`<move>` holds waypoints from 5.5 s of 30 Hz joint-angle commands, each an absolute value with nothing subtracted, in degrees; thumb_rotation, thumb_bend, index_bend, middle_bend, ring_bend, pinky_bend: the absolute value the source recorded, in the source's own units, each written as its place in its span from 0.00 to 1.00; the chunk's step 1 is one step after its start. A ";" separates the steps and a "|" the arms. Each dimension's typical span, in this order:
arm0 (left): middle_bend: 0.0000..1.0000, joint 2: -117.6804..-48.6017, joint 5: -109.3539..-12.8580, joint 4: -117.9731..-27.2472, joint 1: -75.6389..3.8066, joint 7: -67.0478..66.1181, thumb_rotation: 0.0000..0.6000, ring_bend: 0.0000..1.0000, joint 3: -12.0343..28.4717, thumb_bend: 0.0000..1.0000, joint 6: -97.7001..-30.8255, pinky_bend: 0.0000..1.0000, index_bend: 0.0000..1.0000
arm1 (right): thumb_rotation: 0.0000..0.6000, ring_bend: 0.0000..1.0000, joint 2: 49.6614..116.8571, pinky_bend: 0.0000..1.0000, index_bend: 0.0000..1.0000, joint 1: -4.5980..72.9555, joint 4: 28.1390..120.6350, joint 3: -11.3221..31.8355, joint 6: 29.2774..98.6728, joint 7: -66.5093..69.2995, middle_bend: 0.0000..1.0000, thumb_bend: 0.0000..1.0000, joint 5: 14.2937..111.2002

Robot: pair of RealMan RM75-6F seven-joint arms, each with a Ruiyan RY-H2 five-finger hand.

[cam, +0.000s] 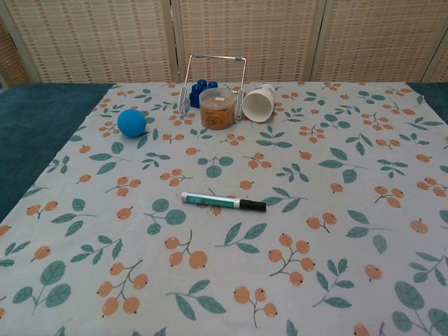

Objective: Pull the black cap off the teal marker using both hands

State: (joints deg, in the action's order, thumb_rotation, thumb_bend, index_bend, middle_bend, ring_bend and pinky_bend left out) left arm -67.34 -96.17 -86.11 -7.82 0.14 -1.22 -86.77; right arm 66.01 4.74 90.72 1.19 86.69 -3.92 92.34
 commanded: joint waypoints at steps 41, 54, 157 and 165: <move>0.21 -101.96 -91.32 -71.01 -33.74 -23.95 1.00 0.82 7.72 0.42 -58.51 1.00 0.17 | 1.00 0.00 66.83 0.00 0.00 6.48 88.37 2.18 81.03 -2.97 0.00 0.21 87.20; 0.29 -109.34 -91.70 -62.69 -38.61 -27.35 1.00 0.82 6.90 0.42 -58.34 1.00 0.28 | 1.00 0.00 67.04 0.00 0.00 6.90 88.26 2.35 79.28 -3.54 0.00 0.22 85.22; 0.99 -102.67 -91.91 -81.46 -36.70 -46.96 1.00 0.89 2.99 0.54 -68.17 1.00 0.90 | 1.00 0.00 106.59 0.00 0.46 25.73 83.86 6.96 69.01 -19.15 0.03 0.21 84.27; 0.99 -102.62 -91.94 -81.43 -36.57 -47.05 1.00 0.89 2.99 0.54 -68.07 1.00 0.90 | 1.00 0.00 106.88 0.00 0.48 26.05 83.77 6.88 69.00 -18.95 0.03 0.22 83.73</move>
State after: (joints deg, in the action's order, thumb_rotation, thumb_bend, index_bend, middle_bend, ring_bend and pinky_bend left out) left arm -102.63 -91.93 -81.44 -36.57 -47.05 2.99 -68.07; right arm 106.88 26.04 83.77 6.88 69.01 -18.96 83.74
